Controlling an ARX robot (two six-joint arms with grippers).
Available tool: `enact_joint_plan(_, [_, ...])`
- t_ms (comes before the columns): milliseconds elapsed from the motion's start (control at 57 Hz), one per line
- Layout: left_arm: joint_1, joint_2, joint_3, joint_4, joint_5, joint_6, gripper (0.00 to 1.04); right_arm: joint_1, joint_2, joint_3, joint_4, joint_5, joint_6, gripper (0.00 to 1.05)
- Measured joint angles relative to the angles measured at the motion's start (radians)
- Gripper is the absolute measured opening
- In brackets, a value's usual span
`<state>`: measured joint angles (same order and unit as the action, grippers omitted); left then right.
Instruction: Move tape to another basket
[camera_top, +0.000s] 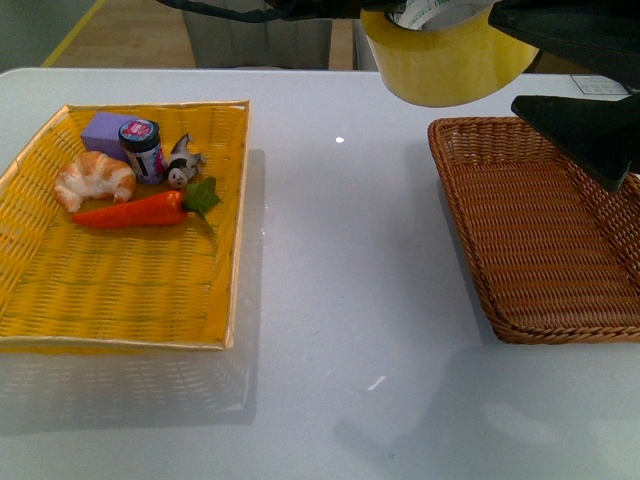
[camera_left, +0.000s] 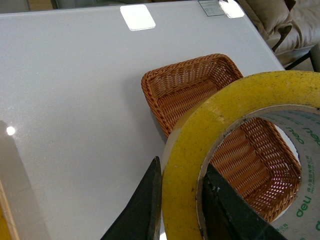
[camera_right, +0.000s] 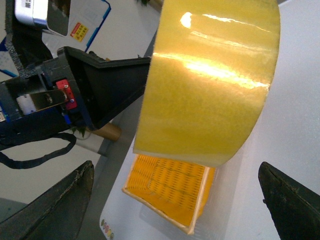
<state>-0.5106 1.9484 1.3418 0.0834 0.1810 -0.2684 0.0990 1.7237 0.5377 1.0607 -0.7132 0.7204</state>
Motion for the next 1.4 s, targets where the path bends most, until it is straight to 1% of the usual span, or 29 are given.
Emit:
enact_joint_plan(316, [-0.003,-0.005,0.000,-0.009,0.011,-0.006,0.15,0.006,0.039,0.049,0.053,0.019,0.059,0.96])
enact_joint_plan(526, [-0.004,-0.006,0.000,-0.011,0.015,-0.010,0.15,0.015,0.049,0.071,0.065,0.049,0.092,0.96])
enact_joint_plan(579, [-0.004,-0.006,-0.001,-0.011,0.015,-0.011,0.15,0.019,0.049,0.074,0.061,0.061,0.097,0.87])
enact_joint_plan(632, [-0.005,-0.008,-0.004,-0.011,0.015,-0.011,0.15,0.021,0.049,0.075,0.048,0.066,0.097,0.75])
enact_joint_plan(667, [-0.005,-0.008,-0.004,-0.011,0.014,-0.012,0.15,0.022,0.049,0.075,0.047,0.066,0.096,0.72])
enact_joint_plan(789, [-0.005,-0.014,-0.006,-0.011,0.014,-0.013,0.15,0.024,0.048,0.076,0.031,0.076,0.101,0.53])
enact_joint_plan(877, [-0.005,-0.016,-0.008,-0.011,0.018,-0.013,0.15,0.024,0.045,0.076,0.024,0.078,0.111,0.49])
enact_joint_plan(1088, [-0.005,-0.019,-0.013,-0.011,0.018,-0.015,0.15,0.024,0.037,0.076,0.011,0.078,0.119,0.48])
enact_joint_plan(1123, [-0.005,-0.019,-0.014,-0.011,0.018,-0.017,0.17,0.024,0.036,0.076,0.010,0.078,0.119,0.48])
enact_joint_plan(1175, [-0.005,-0.021,-0.015,-0.011,0.018,-0.026,0.26,0.025,0.035,0.076,0.010,0.079,0.113,0.48])
enact_joint_plan(1211, [-0.006,-0.023,-0.015,-0.011,0.018,-0.026,0.29,0.026,0.035,0.076,0.010,0.081,0.111,0.48])
enact_joint_plan(1298, [-0.008,-0.036,-0.015,-0.010,0.018,-0.033,0.44,0.026,0.035,0.076,0.008,0.084,0.105,0.48])
enact_joint_plan(1333, [-0.008,-0.039,-0.015,-0.009,0.018,-0.033,0.47,0.026,0.035,0.076,0.007,0.086,0.105,0.48])
enact_joint_plan(1404, [-0.008,-0.052,-0.017,-0.003,0.018,-0.034,0.58,0.025,0.035,0.076,0.003,0.089,0.102,0.48])
